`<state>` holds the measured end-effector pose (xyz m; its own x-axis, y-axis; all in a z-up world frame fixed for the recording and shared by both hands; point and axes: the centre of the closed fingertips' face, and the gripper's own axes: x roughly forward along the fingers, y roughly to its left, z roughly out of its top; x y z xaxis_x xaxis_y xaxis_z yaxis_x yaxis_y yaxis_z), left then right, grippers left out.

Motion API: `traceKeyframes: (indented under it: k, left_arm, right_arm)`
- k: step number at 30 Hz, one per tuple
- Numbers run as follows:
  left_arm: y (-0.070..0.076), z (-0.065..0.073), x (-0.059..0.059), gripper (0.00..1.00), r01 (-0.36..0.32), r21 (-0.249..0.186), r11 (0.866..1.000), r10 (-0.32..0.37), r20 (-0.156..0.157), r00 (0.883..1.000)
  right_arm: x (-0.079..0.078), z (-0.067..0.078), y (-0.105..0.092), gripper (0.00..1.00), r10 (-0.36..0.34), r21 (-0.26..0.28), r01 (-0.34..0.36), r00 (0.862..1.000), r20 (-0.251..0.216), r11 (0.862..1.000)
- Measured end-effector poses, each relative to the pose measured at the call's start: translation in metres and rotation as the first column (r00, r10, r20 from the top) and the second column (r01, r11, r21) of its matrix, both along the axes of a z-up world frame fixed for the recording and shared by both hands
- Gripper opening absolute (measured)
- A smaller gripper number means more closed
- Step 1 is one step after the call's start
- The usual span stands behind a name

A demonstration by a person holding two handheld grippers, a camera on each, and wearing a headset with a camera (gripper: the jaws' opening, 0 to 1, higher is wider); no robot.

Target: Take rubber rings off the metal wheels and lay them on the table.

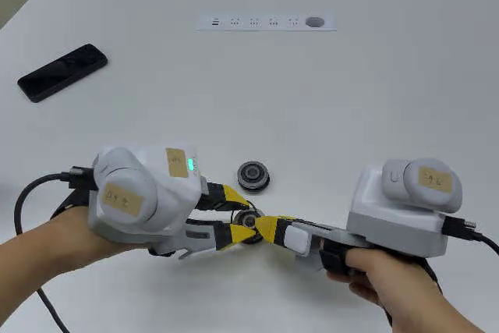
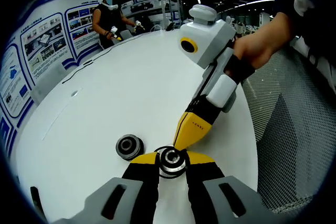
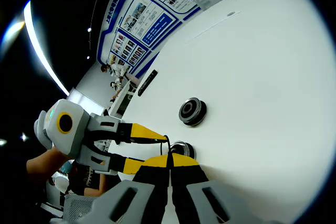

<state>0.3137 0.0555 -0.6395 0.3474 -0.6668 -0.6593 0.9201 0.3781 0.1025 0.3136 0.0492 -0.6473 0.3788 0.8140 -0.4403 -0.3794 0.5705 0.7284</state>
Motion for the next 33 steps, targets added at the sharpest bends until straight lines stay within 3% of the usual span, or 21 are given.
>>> traceKeyframes:
  k: [9, 15, 23, 30, 33]
  left_arm:
    - [0.025, 0.010, 0.001, 0.21, -0.071, -0.004, 0.997, 0.071, 0.019, 0.997]
    - [0.031, 0.014, 0.000, 0.21, -0.092, -0.005, 0.996, 0.092, 0.030, 0.995]
    - [0.025, 0.019, 0.003, 0.21, -0.098, -0.024, 0.995, 0.099, 0.040, 0.994]
    - [0.014, 0.023, 0.009, 0.20, -0.085, -0.041, 0.996, 0.087, 0.053, 0.995]
    - [0.010, 0.022, 0.010, 0.20, -0.077, -0.043, 0.996, 0.079, 0.052, 0.995]
  right_arm:
    - [-0.004, 0.007, 0.008, 0.01, 0.020, 0.026, -0.020, 1.000, -0.005, 0.999]
    - [-0.001, 0.015, 0.002, 0.01, -0.002, 0.046, 0.002, 1.000, -0.004, 0.999]
    - [0.012, 0.018, -0.024, 0.02, -0.095, 0.044, 0.095, 0.995, -0.013, 0.994]
    - [0.026, 0.006, -0.058, 0.02, -0.225, -0.002, 0.225, 0.971, -0.076, 0.974]
    - [0.029, 0.003, -0.068, 0.02, -0.251, -0.012, 0.251, 0.965, -0.081, 0.968]
